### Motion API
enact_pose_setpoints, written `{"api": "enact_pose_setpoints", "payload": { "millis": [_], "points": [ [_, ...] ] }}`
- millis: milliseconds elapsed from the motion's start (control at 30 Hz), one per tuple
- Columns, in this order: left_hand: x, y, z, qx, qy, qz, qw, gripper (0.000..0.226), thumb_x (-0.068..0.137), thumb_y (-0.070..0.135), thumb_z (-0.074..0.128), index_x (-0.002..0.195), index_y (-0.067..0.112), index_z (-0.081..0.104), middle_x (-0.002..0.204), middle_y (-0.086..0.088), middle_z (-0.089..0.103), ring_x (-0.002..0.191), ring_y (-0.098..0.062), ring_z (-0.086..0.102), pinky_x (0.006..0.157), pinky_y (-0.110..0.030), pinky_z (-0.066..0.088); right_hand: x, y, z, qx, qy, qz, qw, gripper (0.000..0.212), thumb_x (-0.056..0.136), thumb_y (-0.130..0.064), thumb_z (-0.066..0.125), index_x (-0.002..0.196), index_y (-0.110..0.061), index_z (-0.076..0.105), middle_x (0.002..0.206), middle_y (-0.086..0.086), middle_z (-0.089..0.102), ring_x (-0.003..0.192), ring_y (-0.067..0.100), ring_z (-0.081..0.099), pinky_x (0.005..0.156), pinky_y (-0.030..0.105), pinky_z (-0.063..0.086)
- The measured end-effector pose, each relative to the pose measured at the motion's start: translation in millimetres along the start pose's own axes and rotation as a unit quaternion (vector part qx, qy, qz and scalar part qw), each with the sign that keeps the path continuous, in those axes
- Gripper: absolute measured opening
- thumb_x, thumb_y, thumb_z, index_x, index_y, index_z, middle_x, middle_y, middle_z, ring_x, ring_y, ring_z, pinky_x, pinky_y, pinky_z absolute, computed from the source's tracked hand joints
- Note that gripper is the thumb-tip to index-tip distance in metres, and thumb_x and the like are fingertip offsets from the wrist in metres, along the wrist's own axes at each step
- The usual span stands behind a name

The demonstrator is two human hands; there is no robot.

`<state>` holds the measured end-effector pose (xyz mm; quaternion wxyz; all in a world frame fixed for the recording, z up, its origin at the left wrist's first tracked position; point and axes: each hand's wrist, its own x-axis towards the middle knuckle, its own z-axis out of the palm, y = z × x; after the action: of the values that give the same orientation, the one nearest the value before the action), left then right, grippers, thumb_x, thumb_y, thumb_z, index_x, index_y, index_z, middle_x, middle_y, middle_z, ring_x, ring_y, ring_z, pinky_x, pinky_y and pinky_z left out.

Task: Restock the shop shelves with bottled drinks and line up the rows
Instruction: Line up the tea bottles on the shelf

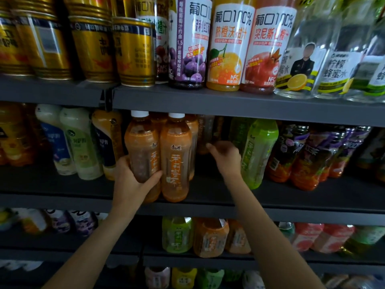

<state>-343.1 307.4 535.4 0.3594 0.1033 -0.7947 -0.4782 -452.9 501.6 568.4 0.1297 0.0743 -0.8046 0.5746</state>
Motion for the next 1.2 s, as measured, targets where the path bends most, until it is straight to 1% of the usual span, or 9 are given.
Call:
{"api": "enact_pose_setpoints", "payload": {
  "millis": [67, 167, 400, 500, 600, 767, 1000, 1133, 1200],
  "points": [
    [0, 0, 1, 0.007, 0.0, -0.004, 1.0, 0.072, 0.065, 0.028, 0.081, 0.121, 0.014, 0.038, 0.119, -0.011, 0.048, 0.111, -0.02, 0.049, 0.092, -0.035, 0.043, 32, 5, 22, -0.014, 0.013, 0.035, 0.999, 0.048, 0.084, -0.023, 0.066, 0.127, -0.008, 0.049, 0.125, 0.009, 0.058, 0.117, 0.022, 0.054, 0.093, 0.029, 0.044],
    [2, -2, 2, 0.018, 0.0, -0.012, 1.0, 0.073, 0.065, 0.026, 0.082, 0.121, 0.014, 0.037, 0.12, -0.01, 0.047, 0.11, -0.018, 0.048, 0.088, -0.032, 0.041, 68, 14, 52, -0.013, 0.018, 0.052, 0.998, 0.06, 0.081, -0.017, 0.069, 0.134, -0.01, 0.04, 0.133, 0.012, 0.05, 0.125, 0.027, 0.048, 0.104, 0.038, 0.041],
    [5, -9, 1, -0.008, -0.019, 0.0, 1.0, 0.074, 0.063, 0.028, 0.081, 0.121, 0.017, 0.037, 0.119, -0.008, 0.049, 0.111, -0.019, 0.051, 0.091, -0.035, 0.044, 92, 25, 69, -0.072, 0.059, 0.032, 0.995, 0.079, 0.08, -0.03, 0.071, 0.143, -0.01, 0.028, 0.134, 0.017, 0.046, 0.12, 0.031, 0.05, 0.098, 0.038, 0.044],
    [6, -11, 1, -0.013, -0.025, 0.003, 1.0, 0.079, 0.059, 0.039, 0.079, 0.122, 0.015, 0.038, 0.118, -0.009, 0.049, 0.111, -0.02, 0.051, 0.09, -0.035, 0.044, 89, 26, 57, -0.051, 0.04, 0.023, 0.998, 0.079, 0.076, -0.03, 0.075, 0.141, -0.012, 0.034, 0.128, 0.014, 0.055, 0.117, 0.027, 0.054, 0.092, 0.031, 0.043],
    [6, -11, 0, -0.019, -0.03, 0.008, 0.999, 0.084, 0.055, 0.059, 0.078, 0.119, 0.024, 0.037, 0.118, -0.007, 0.049, 0.111, -0.018, 0.051, 0.092, -0.035, 0.045, 77, 27, 38, -0.04, 0.005, 0.022, 0.999, 0.068, 0.072, -0.025, 0.078, 0.13, -0.01, 0.046, 0.129, 0.012, 0.055, 0.12, 0.026, 0.052, 0.097, 0.034, 0.042],
    [8, -12, 3, -0.017, -0.027, 0.009, 0.999, 0.073, 0.057, 0.049, 0.074, 0.114, 0.028, 0.033, 0.119, -0.009, 0.051, 0.11, -0.019, 0.052, 0.089, -0.032, 0.043, 53, 19, 21, -0.056, -0.047, 0.028, 0.997, 0.066, 0.07, -0.023, 0.08, 0.127, -0.01, 0.048, 0.129, 0.009, 0.056, 0.12, 0.024, 0.052, 0.1, 0.037, 0.044],
    [9, -14, 1, -0.016, -0.033, 0.025, 0.999, 0.074, 0.058, 0.057, 0.076, 0.114, 0.027, 0.037, 0.118, -0.009, 0.05, 0.111, -0.018, 0.052, 0.092, -0.035, 0.044, 17, 17, 30, -0.106, 0.141, 0.045, 0.983, 0.065, 0.074, -0.022, 0.076, 0.121, 0.003, 0.039, 0.13, 0.023, 0.039, 0.122, 0.037, 0.039, 0.1, 0.038, 0.036],
    [10, -15, 2, -0.017, -0.032, 0.026, 0.999, 0.069, 0.064, 0.04, 0.081, 0.115, 0.024, 0.037, 0.118, -0.01, 0.051, 0.111, -0.021, 0.052, 0.092, -0.034, 0.043, 13, 17, 34, -0.134, 0.183, 0.05, 0.973, 0.061, 0.078, -0.02, 0.072, 0.119, 0.004, 0.036, 0.133, 0.026, 0.032, 0.129, 0.043, 0.027, 0.111, 0.048, 0.023],
    [11, -16, 2, -0.016, -0.035, 0.023, 0.999, 0.073, 0.061, 0.048, 0.079, 0.116, 0.022, 0.038, 0.118, -0.008, 0.051, 0.111, -0.019, 0.053, 0.092, -0.033, 0.044, 11, 18, 38, -0.14, 0.197, 0.058, 0.968, 0.058, 0.081, -0.02, 0.069, 0.12, 0.004, 0.035, 0.136, 0.027, 0.029, 0.132, 0.044, 0.022, 0.113, 0.048, 0.017]
  ]
}}
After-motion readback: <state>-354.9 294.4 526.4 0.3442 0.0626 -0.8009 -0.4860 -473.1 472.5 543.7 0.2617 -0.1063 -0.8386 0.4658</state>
